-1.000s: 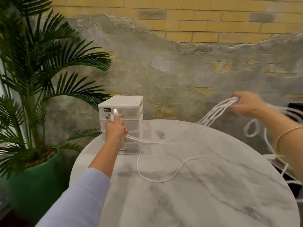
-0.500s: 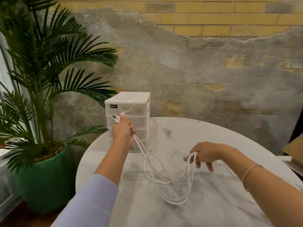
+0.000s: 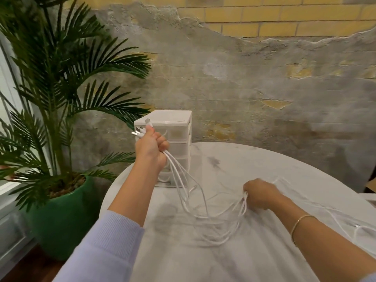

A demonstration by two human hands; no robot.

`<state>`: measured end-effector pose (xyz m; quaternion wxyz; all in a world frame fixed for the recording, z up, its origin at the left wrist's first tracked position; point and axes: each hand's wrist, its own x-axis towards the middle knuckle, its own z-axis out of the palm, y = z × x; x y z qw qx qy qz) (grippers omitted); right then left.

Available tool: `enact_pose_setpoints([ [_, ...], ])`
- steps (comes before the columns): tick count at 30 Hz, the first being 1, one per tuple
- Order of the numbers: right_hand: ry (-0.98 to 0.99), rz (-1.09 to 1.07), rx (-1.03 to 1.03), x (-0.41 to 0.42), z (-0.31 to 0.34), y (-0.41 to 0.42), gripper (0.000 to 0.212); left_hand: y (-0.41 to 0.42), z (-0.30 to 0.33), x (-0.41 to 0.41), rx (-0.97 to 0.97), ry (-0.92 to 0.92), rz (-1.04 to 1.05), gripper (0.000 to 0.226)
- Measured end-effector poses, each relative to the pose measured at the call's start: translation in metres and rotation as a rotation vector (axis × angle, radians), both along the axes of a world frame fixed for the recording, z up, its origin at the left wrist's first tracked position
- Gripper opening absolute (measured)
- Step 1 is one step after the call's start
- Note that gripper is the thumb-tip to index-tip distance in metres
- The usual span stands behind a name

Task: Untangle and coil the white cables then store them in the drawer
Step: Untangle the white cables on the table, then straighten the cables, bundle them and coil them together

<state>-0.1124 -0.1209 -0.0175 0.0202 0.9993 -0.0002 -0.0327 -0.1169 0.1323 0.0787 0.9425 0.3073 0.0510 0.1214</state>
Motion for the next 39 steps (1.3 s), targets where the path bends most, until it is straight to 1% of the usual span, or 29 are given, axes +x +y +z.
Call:
enact_pose_setpoints([
  [1,-0.122,-0.102,0.005,0.003,0.003,-0.004,0.022,0.0,0.0,0.0,0.002,-0.005,0.002,0.026],
  [3,-0.339,-0.321,0.119,0.009,0.012,-0.016,0.027,0.002,-0.002,0.001,0.012,-0.005,0.008,0.027],
  [4,-0.415,-0.394,0.18,0.012,0.018,-0.022,0.026,0.002,-0.004,0.003,0.014,-0.002,0.01,0.027],
  [6,-0.488,-0.463,0.223,0.019,0.024,-0.033,0.023,0.001,-0.011,0.006,0.008,0.006,0.007,0.027],
  [8,-0.444,-0.457,0.218,0.022,0.024,-0.038,0.026,-0.003,-0.019,0.011,-0.006,0.022,-0.001,0.027],
  [10,-0.307,-0.402,0.162,0.027,0.016,-0.042,0.034,-0.009,-0.026,0.014,-0.004,0.045,-0.011,0.029],
  [13,-0.061,-0.357,-0.051,0.028,0.003,-0.043,0.049,-0.017,-0.035,0.017,-0.001,0.05,-0.032,0.032],
  [14,-0.019,-0.353,-0.123,0.025,0.004,-0.04,0.054,-0.018,-0.037,0.018,-0.002,0.043,-0.036,0.033],
  [15,0.026,-0.358,-0.151,0.021,0.009,-0.037,0.062,-0.018,-0.039,0.019,-0.004,0.033,-0.04,0.034],
  [17,0.093,-0.402,-0.159,0.011,0.023,-0.024,0.085,-0.018,-0.042,0.02,-0.006,0.014,-0.053,0.035],
  [18,0.12,-0.394,-0.192,0.005,0.034,-0.013,0.091,-0.019,-0.043,0.019,-0.001,0.008,-0.061,0.035],
  [19,0.139,-0.355,-0.236,-0.002,0.044,-0.002,0.093,-0.02,-0.045,0.018,0.009,0.007,-0.065,0.034],
  [21,0.135,-0.203,-0.31,-0.015,0.061,0.022,0.096,-0.023,-0.049,0.016,0.024,0.007,-0.071,0.033],
  [22,0.099,-0.117,-0.294,-0.022,0.067,0.034,0.098,-0.026,-0.051,0.014,0.025,0.005,-0.077,0.032],
  [23,0.057,-0.012,-0.209,-0.027,0.07,0.048,0.098,-0.028,-0.053,0.013,0.021,0.002,-0.083,0.032],
  [24,0.034,0.116,-0.049,-0.031,0.07,0.062,0.098,-0.03,-0.055,0.011,0.01,0.002,-0.09,0.032],
  [25,0.047,0.243,0.182,-0.036,0.068,0.075,0.1,-0.032,-0.057,0.009,-0.009,0.002,-0.096,0.033],
  [26,0.089,0.321,0.425,-0.039,0.062,0.089,0.102,-0.034,-0.06,0.006,-0.029,0.002,-0.102,0.033],
  [27,0.133,0.348,0.627,-0.041,0.055,0.101,0.102,-0.035,-0.063,0.003,-0.044,0.005,-0.108,0.034],
  [28,0.167,0.349,0.77,-0.041,0.045,0.111,0.096,-0.035,-0.067,0.0,-0.052,0.013,-0.114,0.035],
  [29,0.189,0.345,0.859,-0.043,0.036,0.118,0.084,-0.034,-0.071,-0.002,-0.059,0.027,-0.121,0.037],
  [31,0.213,0.299,0.974,-0.041,0.019,0.123,0.049,-0.031,-0.083,-0.005,-0.053,0.057,-0.133,0.034],
  [32,0.223,0.272,0.999,-0.042,0.013,0.124,0.038,-0.029,-0.089,-0.006,-0.033,0.073,-0.132,0.03],
  [34,0.211,0.251,0.963,-0.044,0.004,0.123,0.029,-0.024,-0.101,-0.008,0.001,0.117,-0.128,0.021],
  [36,0.181,0.268,0.854,-0.047,-0.003,0.123,0.022,-0.019,-0.11,-0.007,0.006,0.177,-0.132,0.027],
  [37,0.175,0.274,0.824,-0.046,-0.005,0.123,0.021,-0.017,-0.113,-0.006,-0.007,0.2,-0.133,0.031],
  [39,0.176,0.279,0.798,-0.046,-0.006,0.122,0.019,-0.014,-0.117,-0.001,-0.042,0.21,-0.133,0.031],
])
